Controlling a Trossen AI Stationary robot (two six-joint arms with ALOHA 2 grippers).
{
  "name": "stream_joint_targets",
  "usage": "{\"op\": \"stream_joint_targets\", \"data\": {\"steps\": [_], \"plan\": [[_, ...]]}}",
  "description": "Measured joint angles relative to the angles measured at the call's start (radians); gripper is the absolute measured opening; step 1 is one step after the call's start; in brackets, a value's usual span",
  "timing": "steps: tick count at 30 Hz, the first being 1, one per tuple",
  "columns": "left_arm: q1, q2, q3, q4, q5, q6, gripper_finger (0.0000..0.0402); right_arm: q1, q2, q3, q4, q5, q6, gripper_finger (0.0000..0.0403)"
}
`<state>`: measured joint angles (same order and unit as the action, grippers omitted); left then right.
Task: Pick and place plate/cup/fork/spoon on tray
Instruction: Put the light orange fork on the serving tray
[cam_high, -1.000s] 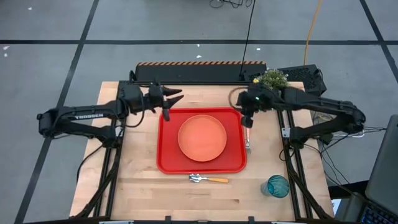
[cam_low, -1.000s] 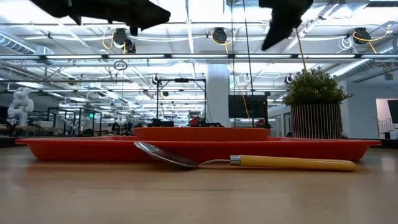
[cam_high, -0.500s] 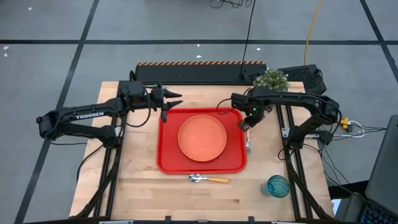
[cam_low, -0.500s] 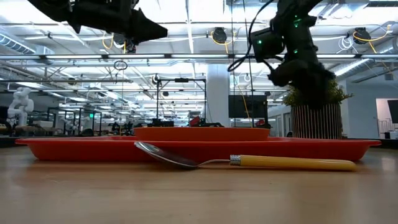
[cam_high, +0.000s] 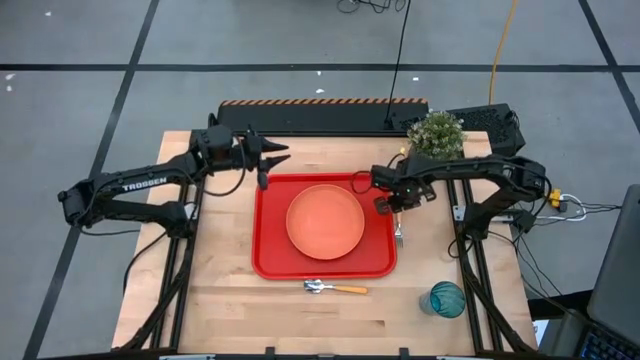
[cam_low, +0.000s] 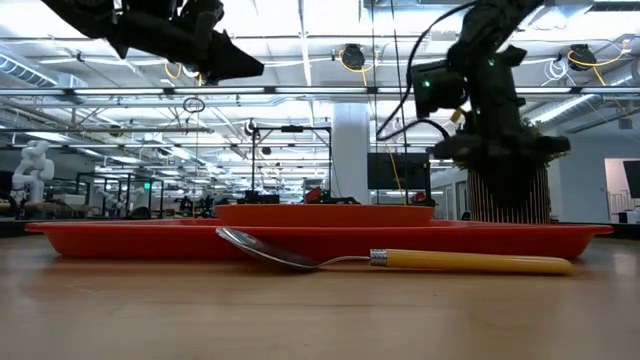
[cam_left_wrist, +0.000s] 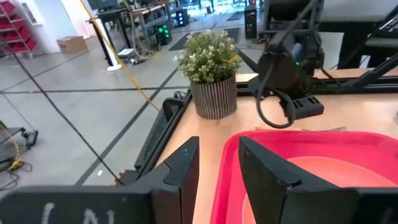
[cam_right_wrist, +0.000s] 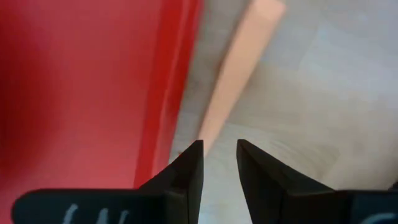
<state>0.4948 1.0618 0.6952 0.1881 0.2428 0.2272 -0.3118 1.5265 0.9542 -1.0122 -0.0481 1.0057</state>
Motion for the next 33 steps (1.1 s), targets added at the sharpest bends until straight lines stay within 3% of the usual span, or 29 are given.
{"op": "stream_joint_targets", "data": {"steps": [7, 12, 23, 28, 33], "plan": [[0.001, 0.0, -0.012, -0.001, 0.0, 0.004, 0.0118, 0.004, 0.0, -0.056, 0.083, 0.0, 0.005, 0.0096], [0.012, 0.0, -0.027, 0.003, 0.0, 0.003, 0.0118, 0.004, 0.0, -0.056, 0.095, 0.051, 0.004, 0.0122], [0.024, 0.0, -0.032, 0.002, 0.001, -0.016, 0.0118, 0.003, 0.0, -0.153, 0.239, 0.054, 0.057, 0.0166], [0.024, 0.0, -0.032, -0.001, 0.001, -0.016, 0.0118, 0.003, -0.004, -0.171, 0.249, 0.054, 0.059, 0.0155], [0.024, 0.0, -0.032, -0.001, 0.001, -0.016, 0.0117, 0.002, -0.003, -0.172, 0.224, 0.091, 0.041, 0.0109]]}}
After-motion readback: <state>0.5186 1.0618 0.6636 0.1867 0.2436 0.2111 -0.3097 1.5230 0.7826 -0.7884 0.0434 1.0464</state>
